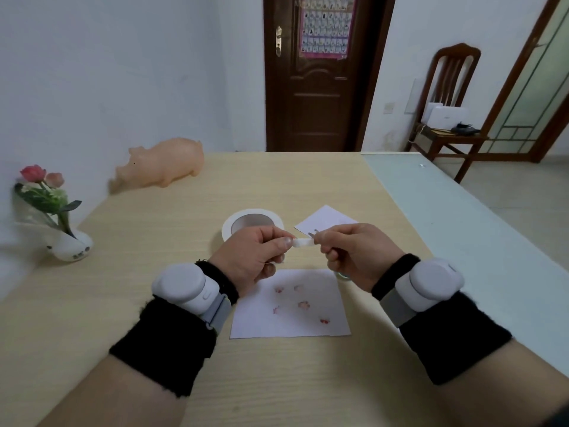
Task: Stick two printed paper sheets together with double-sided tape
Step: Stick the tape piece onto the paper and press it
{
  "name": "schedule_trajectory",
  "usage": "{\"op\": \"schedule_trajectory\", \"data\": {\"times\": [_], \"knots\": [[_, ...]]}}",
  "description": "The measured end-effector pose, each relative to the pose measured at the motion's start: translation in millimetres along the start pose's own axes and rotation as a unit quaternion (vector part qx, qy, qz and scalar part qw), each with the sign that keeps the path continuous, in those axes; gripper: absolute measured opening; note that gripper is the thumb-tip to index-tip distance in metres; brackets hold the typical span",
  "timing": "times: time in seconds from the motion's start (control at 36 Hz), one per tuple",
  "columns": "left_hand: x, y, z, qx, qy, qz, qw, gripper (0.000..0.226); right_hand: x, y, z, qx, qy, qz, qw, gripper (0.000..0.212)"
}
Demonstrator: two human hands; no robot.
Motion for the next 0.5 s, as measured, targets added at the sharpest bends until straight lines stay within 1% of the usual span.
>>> {"op": "schedule_trajectory", "data": {"times": [0.11, 0.19, 0.39, 0.5], "knots": [[-2.0, 0.1, 0.0, -0.002, -0.006, 0.004, 1.0, 0.016, 4.7, 1.8, 0.5, -0.002, 0.018, -0.011, 1.0, 0.017], [-2.4, 0.0, 0.4, -0.003, -0.005, 0.004, 1.0, 0.016, 6.8, 3.0, 1.8, -0.005, 0.014, -0.004, 1.0, 0.019], [-3.6, -0.9, 1.7, -0.002, -0.006, 0.009, 1.0, 0.019, 3.3, 5.1, 2.0, -0.002, -0.011, -0.003, 1.0, 0.014], [-2.4, -1.5, 1.8, -0.002, 0.001, 0.013, 1.0, 0.018, 3.5, 5.4, 2.6, 0.004, -0.009, -0.008, 1.0, 0.021]]}}
Point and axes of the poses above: each hand's wrist, its own z-axis towards the middle knuckle, its own x-axis out of the back of the hand, y = z × x, the point moved 6 cm from there along z, towards the middle knuckle, and after that the axes turned 11 degrees about x, right-handed, at the moved point
